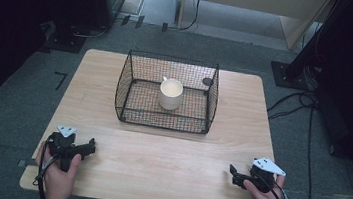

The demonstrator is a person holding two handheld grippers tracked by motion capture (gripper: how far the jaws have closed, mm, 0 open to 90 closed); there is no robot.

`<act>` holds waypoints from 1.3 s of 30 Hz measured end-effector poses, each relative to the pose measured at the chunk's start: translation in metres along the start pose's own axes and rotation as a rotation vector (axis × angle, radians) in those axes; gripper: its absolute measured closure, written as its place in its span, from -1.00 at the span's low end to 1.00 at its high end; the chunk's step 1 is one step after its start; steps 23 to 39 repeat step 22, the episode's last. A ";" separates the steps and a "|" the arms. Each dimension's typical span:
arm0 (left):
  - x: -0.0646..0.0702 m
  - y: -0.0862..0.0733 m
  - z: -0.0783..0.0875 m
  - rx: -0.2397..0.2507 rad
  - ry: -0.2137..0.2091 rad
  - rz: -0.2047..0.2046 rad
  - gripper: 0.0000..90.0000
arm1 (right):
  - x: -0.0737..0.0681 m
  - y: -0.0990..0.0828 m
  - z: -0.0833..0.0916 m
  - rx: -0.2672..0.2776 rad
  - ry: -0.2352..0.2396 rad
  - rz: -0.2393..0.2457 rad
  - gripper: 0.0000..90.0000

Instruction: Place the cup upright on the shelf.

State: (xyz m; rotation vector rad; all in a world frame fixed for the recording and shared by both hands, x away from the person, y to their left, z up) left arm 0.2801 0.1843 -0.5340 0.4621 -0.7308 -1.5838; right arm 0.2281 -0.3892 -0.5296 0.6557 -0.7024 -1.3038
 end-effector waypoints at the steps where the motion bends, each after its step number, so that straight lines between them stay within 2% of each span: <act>1: 0.000 0.000 0.000 0.000 0.000 0.000 -1.00 | 0.003 -0.003 -0.001 -0.013 -0.021 -0.007 -0.92; 4: 0.000 0.000 0.000 0.001 0.001 0.001 -1.00 | 0.008 -0.011 -0.003 -0.045 -0.074 -0.009 -0.90; 9: 0.000 0.000 0.000 0.000 0.001 0.001 -1.00 | 0.016 -0.017 0.001 -0.076 -0.083 -0.053 -0.88; 11: 0.000 0.000 0.000 0.001 0.001 0.001 -1.00 | 0.019 -0.018 0.002 -0.084 -0.075 -0.066 -0.88; 39: 0.000 0.000 0.000 0.001 0.001 0.001 -1.00 | 0.019 -0.018 0.002 -0.083 -0.075 -0.063 -0.88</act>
Point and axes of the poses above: each handheld gripper's, and its own axes: z roughly backward along the jaws, y roughly out of its top, x roughly to its right, the point moved 2 cm from there along -z, roughly forward along the jaws, and after that the axes turned 10 degrees about -y, right-handed, at the moved point
